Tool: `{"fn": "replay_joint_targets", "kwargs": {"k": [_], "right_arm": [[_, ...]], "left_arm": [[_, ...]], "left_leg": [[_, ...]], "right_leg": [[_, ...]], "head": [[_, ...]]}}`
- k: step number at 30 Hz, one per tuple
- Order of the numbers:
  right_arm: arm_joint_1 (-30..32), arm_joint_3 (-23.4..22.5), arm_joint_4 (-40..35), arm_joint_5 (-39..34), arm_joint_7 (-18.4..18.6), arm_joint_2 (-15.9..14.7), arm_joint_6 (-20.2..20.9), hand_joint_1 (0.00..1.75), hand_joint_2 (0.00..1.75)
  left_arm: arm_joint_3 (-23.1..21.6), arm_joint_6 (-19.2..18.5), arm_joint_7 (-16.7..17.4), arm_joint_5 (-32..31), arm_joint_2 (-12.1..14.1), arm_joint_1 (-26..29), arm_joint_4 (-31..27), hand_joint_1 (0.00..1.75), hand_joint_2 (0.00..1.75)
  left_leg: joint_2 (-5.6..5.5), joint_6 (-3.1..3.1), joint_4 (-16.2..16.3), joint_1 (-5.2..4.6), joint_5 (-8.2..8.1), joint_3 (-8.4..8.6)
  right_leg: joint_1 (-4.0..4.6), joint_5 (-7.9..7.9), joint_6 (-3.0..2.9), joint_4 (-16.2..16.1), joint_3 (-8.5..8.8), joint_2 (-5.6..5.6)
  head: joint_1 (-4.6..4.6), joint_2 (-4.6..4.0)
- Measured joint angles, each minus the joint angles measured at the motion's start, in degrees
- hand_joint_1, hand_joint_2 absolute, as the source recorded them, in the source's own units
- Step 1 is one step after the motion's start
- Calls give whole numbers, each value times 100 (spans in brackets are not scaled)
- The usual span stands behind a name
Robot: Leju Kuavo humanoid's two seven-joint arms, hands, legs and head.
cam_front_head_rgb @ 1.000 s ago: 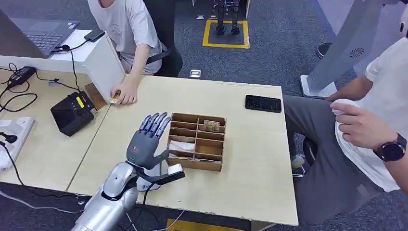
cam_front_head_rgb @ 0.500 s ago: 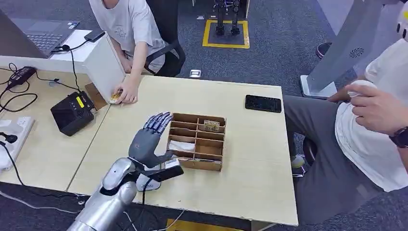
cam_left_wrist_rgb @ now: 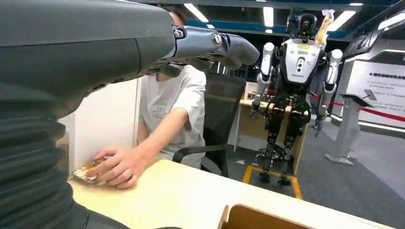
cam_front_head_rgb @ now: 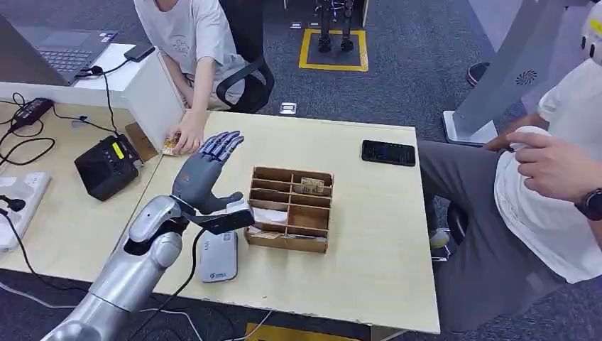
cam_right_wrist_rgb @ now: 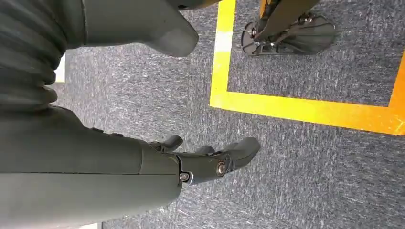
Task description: Pass the card to the sensor for recognition and then transmit it.
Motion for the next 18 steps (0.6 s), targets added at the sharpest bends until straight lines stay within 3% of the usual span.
{"fn": "replay_joint_targets", "kwargs": {"k": [8,18], "right_arm": [[1,0,2,-2,22,2,2,0,175],[1,0,2,-2,20,2,0,0,175]], "left_arm": [[-37,-118,7,28,194,-24,-9,0,175],[-378,-704,-238,397,634,102,-168,0,175]], "left_leg": [[-1,0,0,-1,0,-1],[0,0,0,1,0,-1]], "right_leg": [[-1,0,0,0,-1,0],[0,-1,0,0,-2,3]], "head": [[-2,0],[-2,0]]}}
